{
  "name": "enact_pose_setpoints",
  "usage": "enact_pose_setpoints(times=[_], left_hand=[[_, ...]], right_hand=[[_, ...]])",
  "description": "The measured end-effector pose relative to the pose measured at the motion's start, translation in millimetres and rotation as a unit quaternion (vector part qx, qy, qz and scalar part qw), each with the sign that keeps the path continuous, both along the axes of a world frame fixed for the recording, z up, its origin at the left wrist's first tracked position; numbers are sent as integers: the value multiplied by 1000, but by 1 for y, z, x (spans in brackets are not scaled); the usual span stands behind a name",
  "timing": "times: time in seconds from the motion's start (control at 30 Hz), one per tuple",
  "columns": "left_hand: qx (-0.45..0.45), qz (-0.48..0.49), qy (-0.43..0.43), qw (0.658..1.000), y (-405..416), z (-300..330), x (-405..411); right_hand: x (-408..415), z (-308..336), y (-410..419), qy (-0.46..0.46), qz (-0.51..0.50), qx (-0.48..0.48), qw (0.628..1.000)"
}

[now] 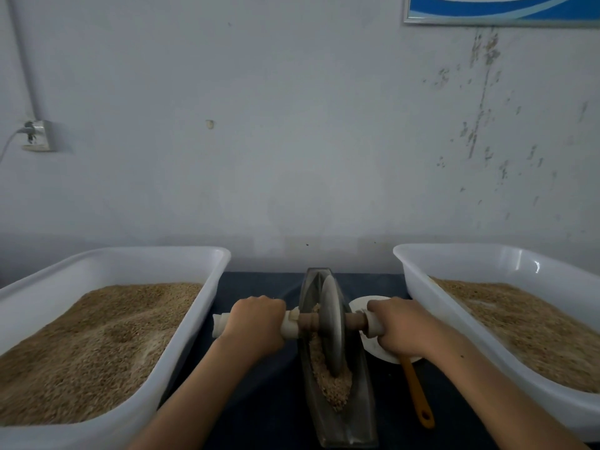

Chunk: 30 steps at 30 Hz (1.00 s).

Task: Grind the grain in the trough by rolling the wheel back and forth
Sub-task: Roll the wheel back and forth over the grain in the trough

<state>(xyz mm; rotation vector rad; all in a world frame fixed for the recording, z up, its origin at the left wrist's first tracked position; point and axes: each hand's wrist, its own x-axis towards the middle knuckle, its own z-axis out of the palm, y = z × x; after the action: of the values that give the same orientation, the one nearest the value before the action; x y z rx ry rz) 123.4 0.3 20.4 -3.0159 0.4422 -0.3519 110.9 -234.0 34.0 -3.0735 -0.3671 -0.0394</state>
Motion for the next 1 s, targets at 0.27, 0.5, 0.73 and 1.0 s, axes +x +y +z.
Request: enact_pose_setpoints(times=[0.27,0.5,0.73,1.0], left_hand=[[11,-5,-35,999,-4,3,-3],[-61,13,-100,993,-7,-15,3],[-21,-37,-39,998,-2,-4,0],[-5,-56,70,996,1,7,-4]], right_hand=[[-3,4,-2,70,-7,20,997],[11,-25,6,-157,-17,-39,987],[4,-9,4,-58,-7,3,998],[-3,5,5,46,-4,2,999]])
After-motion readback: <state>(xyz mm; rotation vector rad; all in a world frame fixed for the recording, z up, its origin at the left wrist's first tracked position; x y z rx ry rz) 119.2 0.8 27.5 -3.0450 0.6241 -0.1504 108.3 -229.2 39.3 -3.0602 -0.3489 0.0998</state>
